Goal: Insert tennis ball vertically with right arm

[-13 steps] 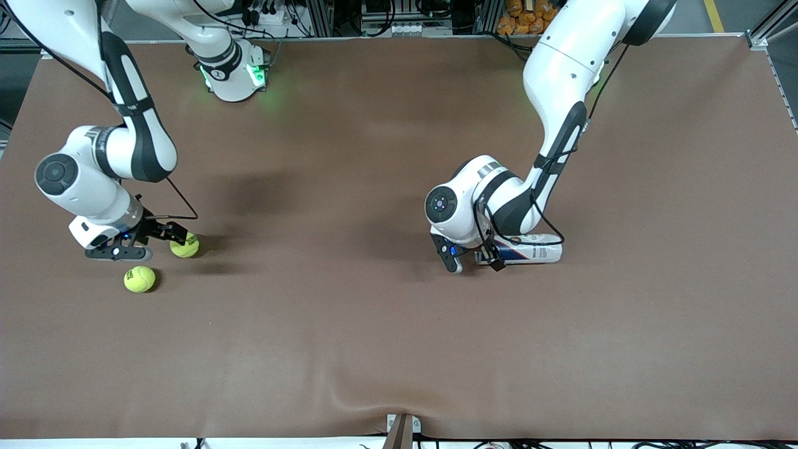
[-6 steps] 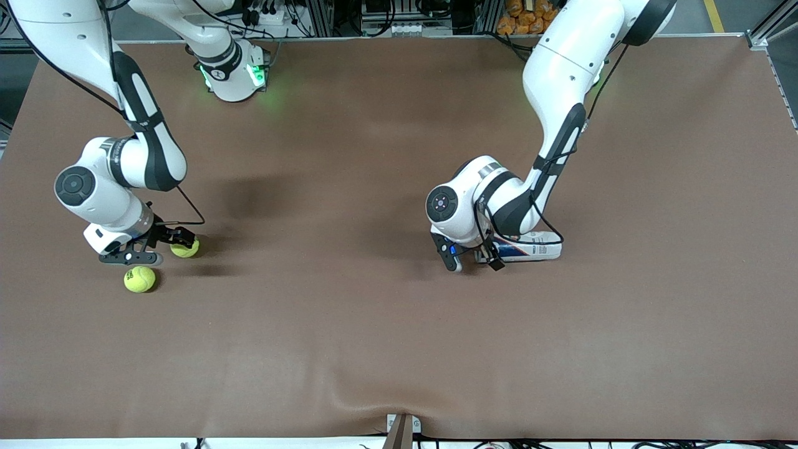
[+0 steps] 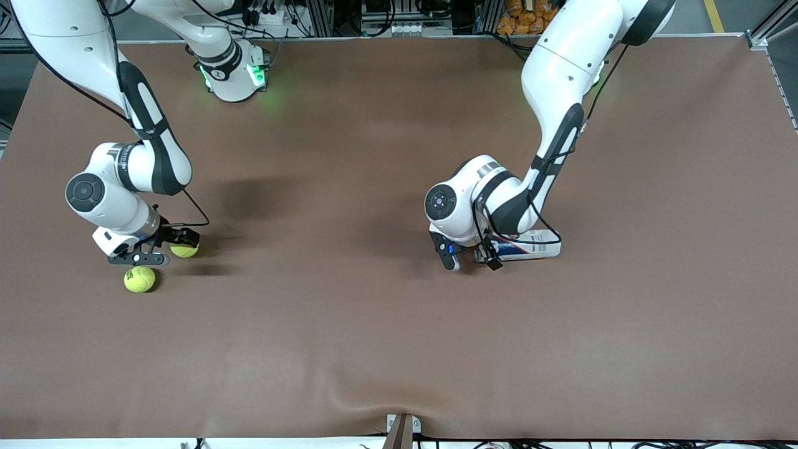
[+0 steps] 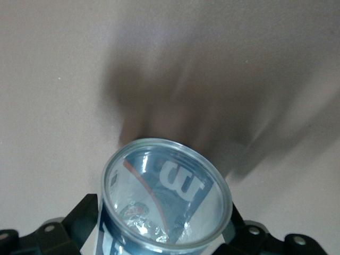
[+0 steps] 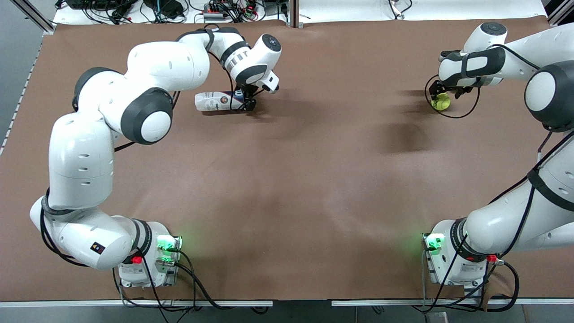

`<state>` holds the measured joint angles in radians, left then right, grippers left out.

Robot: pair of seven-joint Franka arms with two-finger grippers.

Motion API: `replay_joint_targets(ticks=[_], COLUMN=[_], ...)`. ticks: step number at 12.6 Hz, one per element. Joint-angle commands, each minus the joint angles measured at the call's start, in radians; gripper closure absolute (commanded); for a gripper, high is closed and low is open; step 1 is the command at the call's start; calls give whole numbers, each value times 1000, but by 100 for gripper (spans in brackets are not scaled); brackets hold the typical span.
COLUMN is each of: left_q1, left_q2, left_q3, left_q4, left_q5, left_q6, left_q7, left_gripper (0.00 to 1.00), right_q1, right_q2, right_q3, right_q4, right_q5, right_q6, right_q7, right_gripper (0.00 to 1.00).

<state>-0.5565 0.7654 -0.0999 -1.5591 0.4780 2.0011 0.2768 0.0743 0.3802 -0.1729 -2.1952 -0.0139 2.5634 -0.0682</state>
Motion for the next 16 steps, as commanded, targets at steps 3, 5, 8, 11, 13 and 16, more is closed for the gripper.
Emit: replay_joint_targets(ticks=[3, 5, 8, 11, 13, 16], left_q1=[-13, -13, -11, -11, -11, -11], left_q2=[5, 3, 3, 0, -1, -6], left_q3=[3, 3, 3, 0, 0, 3], left_q4=[1, 1, 1, 1, 2, 5], left_q5=[22, 22, 22, 22, 22, 22], left_q6=[16, 18, 18, 18, 18, 16], left_q7=[16, 19, 21, 22, 25, 42], left_gripper=[0, 0, 0, 6, 7, 10], right_q1=[-1, 1, 1, 4, 4, 4], right_q2=[8, 9, 9, 9, 9, 8], right_q3=[3, 3, 4, 4, 4, 4], right_q4=[-15, -15, -15, -15, -14, -12], right_q5=[35, 40, 40, 40, 40, 38], right_q6=[24, 24, 24, 23, 20, 14], right_q7=[-7, -7, -7, -7, -5, -5], right_gripper=[1, 6, 10, 17, 29, 36])
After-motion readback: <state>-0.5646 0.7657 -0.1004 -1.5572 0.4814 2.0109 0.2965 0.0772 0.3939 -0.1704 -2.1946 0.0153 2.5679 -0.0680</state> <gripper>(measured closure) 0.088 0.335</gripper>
